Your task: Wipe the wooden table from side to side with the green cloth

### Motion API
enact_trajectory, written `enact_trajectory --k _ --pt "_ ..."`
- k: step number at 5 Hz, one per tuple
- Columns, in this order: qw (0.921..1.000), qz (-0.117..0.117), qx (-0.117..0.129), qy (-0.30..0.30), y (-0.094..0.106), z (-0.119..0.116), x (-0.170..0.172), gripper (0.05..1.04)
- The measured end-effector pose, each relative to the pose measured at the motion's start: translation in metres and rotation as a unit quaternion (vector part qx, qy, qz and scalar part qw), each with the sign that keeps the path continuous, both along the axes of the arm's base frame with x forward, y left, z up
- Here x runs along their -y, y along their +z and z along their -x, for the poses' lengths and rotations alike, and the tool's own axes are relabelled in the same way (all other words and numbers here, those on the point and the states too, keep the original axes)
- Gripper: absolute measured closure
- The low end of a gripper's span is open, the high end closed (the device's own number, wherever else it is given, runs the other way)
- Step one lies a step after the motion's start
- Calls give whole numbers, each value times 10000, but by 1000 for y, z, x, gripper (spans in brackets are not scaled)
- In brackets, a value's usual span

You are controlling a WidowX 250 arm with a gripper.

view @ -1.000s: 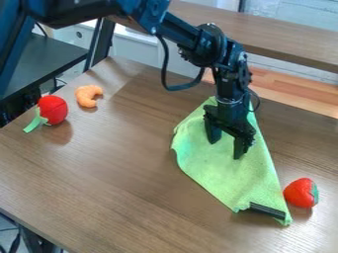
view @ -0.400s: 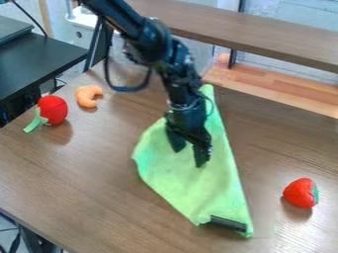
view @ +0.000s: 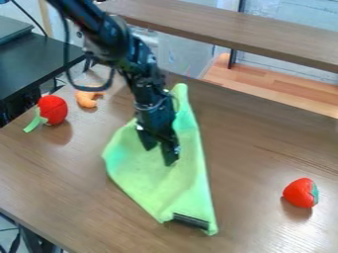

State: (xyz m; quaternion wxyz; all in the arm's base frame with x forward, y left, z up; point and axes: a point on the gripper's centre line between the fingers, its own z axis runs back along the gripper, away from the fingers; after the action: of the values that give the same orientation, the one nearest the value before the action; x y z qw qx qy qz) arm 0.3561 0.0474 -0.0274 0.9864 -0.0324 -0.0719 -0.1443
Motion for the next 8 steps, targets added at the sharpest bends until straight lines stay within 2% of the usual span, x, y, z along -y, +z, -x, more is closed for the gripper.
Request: enact_trajectory --k 1,2,3,4,5,7,8 --pt "9998 -133 74 -120 -2 10 -17 83" --pt "9986 -369 188 -330 -4 20 -35 83" --pt "9980 -425 209 -430 -4 36 -56 82" --pt "9982 -391 177 -419 -5 38 -57 82" --pt "9984 -427 149 -330 -5 31 -50 82" --pt "9992 -278 156 -239 -2 1 -8 81" --pt "9995 -230 156 -124 -2 -22 25 82"
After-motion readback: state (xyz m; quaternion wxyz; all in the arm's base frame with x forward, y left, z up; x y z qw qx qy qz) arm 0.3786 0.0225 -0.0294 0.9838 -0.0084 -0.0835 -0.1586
